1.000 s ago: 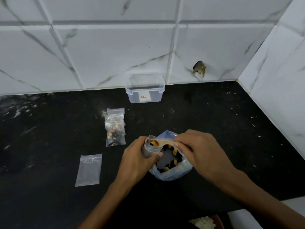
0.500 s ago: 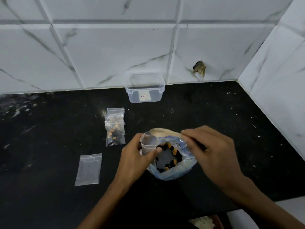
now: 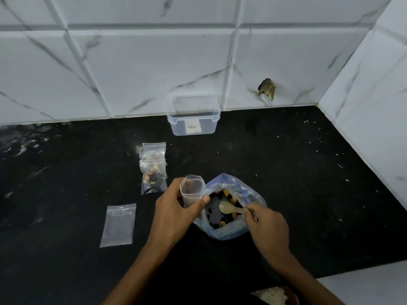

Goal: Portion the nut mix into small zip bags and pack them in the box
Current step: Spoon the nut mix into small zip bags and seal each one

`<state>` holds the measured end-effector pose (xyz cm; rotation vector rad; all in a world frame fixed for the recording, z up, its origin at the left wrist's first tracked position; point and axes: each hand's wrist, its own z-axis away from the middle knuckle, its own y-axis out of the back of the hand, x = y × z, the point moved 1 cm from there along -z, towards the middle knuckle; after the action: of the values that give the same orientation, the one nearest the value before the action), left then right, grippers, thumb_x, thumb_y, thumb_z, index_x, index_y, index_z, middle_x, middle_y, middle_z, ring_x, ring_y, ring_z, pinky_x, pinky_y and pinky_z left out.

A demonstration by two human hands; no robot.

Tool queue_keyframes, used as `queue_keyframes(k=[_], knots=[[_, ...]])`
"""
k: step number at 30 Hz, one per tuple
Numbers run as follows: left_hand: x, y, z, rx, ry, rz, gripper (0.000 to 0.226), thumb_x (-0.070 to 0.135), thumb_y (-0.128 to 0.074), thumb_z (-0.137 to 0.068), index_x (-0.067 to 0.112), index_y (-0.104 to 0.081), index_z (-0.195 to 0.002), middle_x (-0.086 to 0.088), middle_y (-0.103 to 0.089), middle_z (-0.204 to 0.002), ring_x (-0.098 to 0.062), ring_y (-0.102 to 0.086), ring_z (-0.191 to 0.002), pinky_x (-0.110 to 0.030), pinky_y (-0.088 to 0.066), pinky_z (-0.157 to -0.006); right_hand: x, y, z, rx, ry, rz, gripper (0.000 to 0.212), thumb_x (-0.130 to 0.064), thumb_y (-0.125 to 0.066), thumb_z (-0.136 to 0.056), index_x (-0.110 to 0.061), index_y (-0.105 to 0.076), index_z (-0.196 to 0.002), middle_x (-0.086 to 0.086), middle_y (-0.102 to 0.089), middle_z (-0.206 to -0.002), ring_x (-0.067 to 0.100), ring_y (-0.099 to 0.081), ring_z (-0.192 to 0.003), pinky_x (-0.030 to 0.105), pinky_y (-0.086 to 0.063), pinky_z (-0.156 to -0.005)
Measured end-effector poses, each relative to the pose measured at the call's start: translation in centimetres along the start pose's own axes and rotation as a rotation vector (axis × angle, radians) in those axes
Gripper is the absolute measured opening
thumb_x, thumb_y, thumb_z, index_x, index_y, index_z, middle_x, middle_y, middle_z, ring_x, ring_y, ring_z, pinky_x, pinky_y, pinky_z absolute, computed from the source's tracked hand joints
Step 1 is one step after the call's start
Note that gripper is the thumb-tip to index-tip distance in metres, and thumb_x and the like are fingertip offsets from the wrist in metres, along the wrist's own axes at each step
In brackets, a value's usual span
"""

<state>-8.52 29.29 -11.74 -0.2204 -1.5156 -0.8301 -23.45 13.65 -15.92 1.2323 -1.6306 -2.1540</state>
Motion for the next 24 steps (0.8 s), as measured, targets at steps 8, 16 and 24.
queue_keyframes(k=[8, 16, 24], knots=[[0.5, -0.3, 0.2, -0.01, -0.002, -0.011, 0.04, 0.031, -0.08, -0.078, 0.048, -0.052, -0.101, 0.024, -0.062, -0.102, 0.018, -0.056, -0.096, -0.007, -0.047, -0.069, -1.0, 0.9, 0.4, 0.079, 0.084, 0.371, 0.023, -0.042, -0.055, -0.087, -0.025, -0.067, -0.099, -0.006, -0.064, -0.093, 0.01, -0.049, -0.085, 0.025, -0.041, -0.068], [1.8, -0.7, 0.6, 0.052, -0.056, -0.005, 0.035, 0.032, -0.08, -0.075, 0.044, -0.057, -0.098, 0.016, -0.066, -0.099, 0.007, -0.062, -0.091, -0.02, -0.052, -0.075, -9.4, 4.0, 0.1, -0.242, 0.186, -0.335, 0.035, -0.044, -0.063, -0.082, -0.038, -0.057, -0.116, -0.023, -0.059, -0.103, -0.006, -0.054, -0.1, 0.019, -0.044, -0.088], [1.7, 2.1, 1.2, -0.088, -0.043, 0.165, 0.027, 0.017, -0.069, -0.089, 0.032, -0.059, -0.109, 0.02, -0.069, -0.102, 0.006, -0.064, -0.096, -0.01, -0.051, -0.075, -9.9, 4.8, -2.1, -0.181, 0.324, -0.371, 0.011, -0.021, -0.059, -0.092, -0.024, -0.069, -0.095, -0.013, -0.067, -0.084, -0.002, -0.062, -0.081, 0.014, -0.049, -0.072]])
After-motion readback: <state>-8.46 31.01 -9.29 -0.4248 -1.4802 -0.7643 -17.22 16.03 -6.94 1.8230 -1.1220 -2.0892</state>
